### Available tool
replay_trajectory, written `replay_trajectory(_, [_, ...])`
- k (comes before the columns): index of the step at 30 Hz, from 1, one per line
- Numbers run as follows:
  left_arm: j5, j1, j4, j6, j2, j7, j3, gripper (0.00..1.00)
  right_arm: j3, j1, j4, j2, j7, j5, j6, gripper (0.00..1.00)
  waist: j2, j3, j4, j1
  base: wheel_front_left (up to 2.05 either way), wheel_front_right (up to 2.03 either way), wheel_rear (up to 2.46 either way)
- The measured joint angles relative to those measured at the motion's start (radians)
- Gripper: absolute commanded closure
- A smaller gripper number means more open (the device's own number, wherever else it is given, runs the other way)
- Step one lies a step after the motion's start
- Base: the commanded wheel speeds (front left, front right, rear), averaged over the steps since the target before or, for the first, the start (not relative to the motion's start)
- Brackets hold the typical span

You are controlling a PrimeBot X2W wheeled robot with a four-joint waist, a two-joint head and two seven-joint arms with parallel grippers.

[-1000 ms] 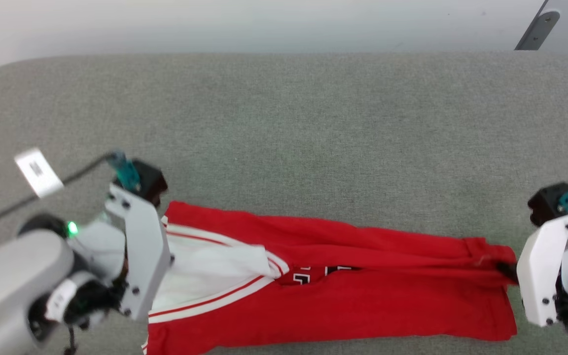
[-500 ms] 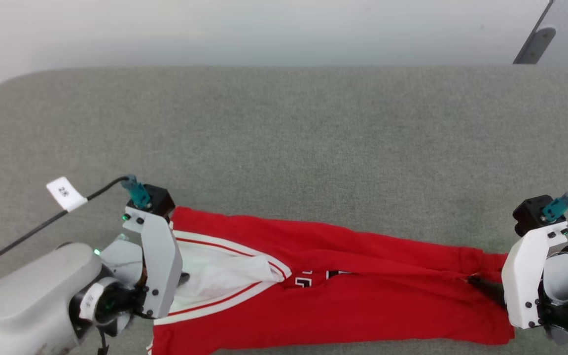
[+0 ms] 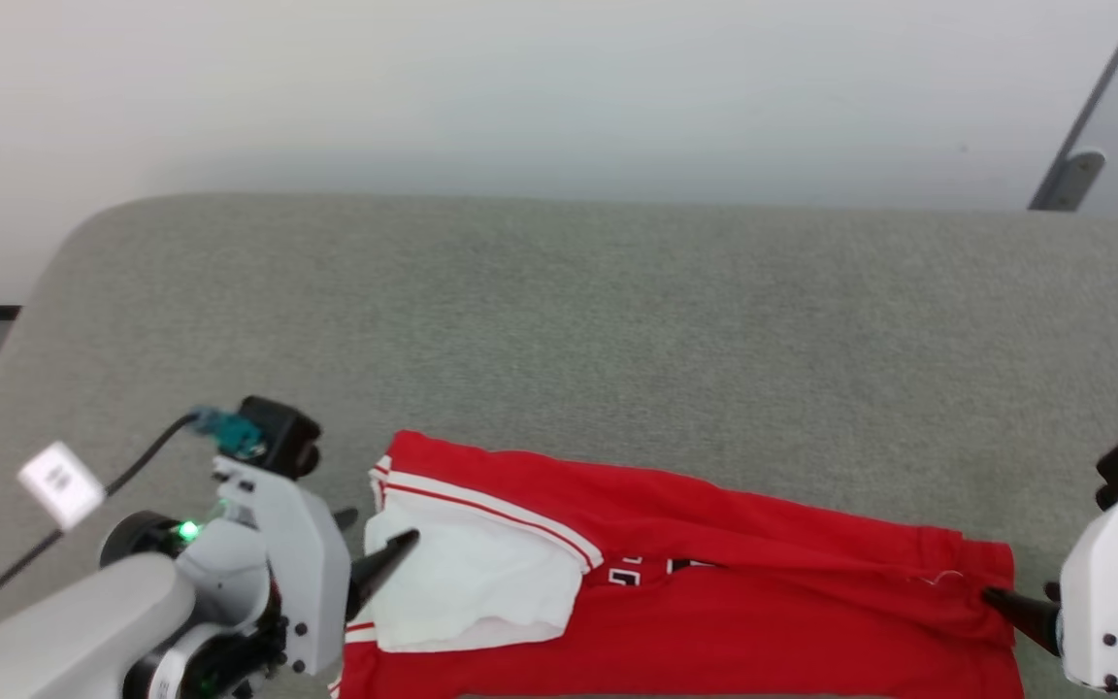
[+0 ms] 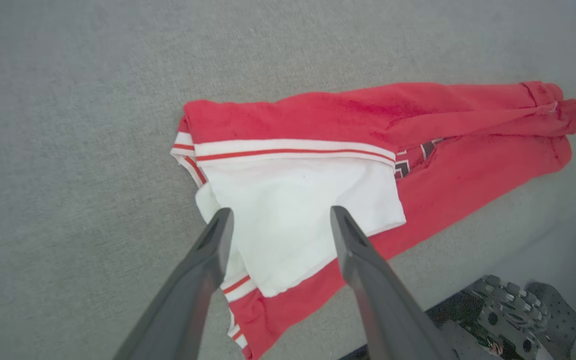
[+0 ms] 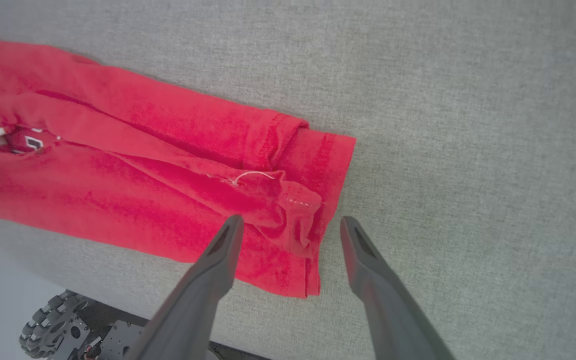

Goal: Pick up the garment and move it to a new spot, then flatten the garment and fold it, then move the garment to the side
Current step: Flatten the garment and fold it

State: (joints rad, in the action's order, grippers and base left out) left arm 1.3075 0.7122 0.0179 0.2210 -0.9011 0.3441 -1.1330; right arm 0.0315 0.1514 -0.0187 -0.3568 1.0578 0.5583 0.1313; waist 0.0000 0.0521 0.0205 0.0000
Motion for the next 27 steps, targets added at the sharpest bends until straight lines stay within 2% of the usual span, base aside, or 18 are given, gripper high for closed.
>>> replay_trajectory(5, [-0.046, -0.078, 0.022, 0.014, -0.027, -0.203, 0.037, 0.00, 0.061, -0.018, -0.023, 0.027, 0.031, -0.025, 0.000, 0.00, 0.0000, -0.022, 0.026, 0.0000, 0.00, 0.00, 0.00])
replay_trajectory(14, [-0.064, -0.227, 0.007, 0.070, -0.049, -0.547, 0.130, 0.00, 0.130, 0.000, -0.137, 0.051, 0.045, -0.067, 0.000, 0.00, 0.0000, -0.032, 0.075, 0.0000, 0.00, 0.00, 0.00])
replay_trajectory(20, [-0.077, -0.316, -0.029, 0.087, -0.038, -0.604, 0.248, 0.00, 0.132, 0.039, -0.240, 0.049, 0.020, -0.067, 0.000, 0.00, 0.0000, -0.025, 0.105, 0.0000, 0.00, 0.00, 0.00])
replay_trajectory(24, [-0.160, -0.399, -0.039, 0.086, 0.022, -0.608, 0.452, 0.00, 0.123, 0.064, -0.317, 0.049, 0.002, -0.067, 0.000, 0.00, 0.0000, -0.020, 0.123, 0.0000, 0.00, 0.00, 0.00])
replay_trajectory(27, [-0.225, -0.509, -0.055, 0.059, 0.080, -0.607, 0.597, 0.00, 0.104, 0.081, -0.367, 0.050, -0.013, -0.066, 0.000, 0.00, 0.0000, -0.017, 0.134, 0.0000, 0.00, 0.00, 0.00])
